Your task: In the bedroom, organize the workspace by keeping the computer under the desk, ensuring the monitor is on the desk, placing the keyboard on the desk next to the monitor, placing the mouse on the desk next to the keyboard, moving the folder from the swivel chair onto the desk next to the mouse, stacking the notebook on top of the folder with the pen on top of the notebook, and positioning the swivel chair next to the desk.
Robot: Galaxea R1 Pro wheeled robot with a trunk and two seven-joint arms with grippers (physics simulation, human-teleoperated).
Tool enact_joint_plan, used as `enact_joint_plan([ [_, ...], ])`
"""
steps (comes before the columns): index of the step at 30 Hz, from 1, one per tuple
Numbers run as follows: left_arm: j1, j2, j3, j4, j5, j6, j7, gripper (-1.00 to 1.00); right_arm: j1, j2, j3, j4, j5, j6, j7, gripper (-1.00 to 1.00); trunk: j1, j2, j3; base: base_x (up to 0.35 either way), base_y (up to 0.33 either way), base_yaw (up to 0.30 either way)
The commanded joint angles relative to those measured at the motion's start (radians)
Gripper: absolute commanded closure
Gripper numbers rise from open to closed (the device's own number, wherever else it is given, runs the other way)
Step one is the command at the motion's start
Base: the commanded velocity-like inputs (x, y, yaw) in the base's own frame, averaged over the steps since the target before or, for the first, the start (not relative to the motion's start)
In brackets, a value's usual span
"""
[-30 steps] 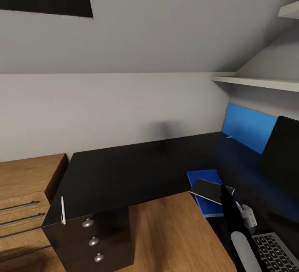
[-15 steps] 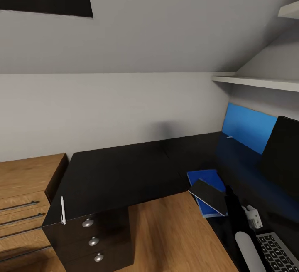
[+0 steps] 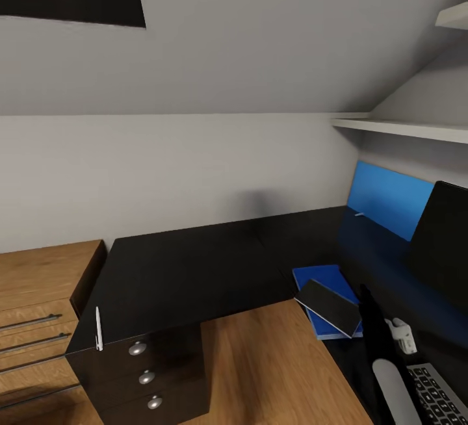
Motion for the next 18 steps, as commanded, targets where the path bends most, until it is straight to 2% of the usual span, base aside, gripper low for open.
enact_joint_plan([
  [1, 0.0, 0.0, -0.001, -0.002, 0.006, 0.004, 0.007, -1.0, 0.0, 0.006, 0.005, -0.007, -0.01, -0.004, 0.001, -1.0, 0.0, -0.001, -0.001, 0.0, 0.0, 0.019],
  [9, 0.001, 0.0, -0.001, -0.002, 0.006, 0.004, 0.007, -1.0, 0.0, 0.017, 0.08, -0.014, -0.01, -0.006, 0.0, -1.0, 0.0, -0.001, 0.0, 0.0, 0.0, 0.214],
  [13, 0.001, 0.0, -0.001, -0.002, 0.006, 0.004, 0.007, -1.0, 0.0, 0.018, 0.086, -0.014, -0.01, -0.006, -0.001, -1.0, 0.0, -0.001, 0.001, 0.0, 0.0, 0.276],
  [18, 0.0, 0.0, 0.001, -0.002, 0.008, 0.004, 0.007, -1.0, 0.0, 0.02, 0.097, -0.014, -0.007, -0.001, 0.003, -1.0, -0.019, 0.034, 0.017, 0.0, 0.0, 0.152],
])
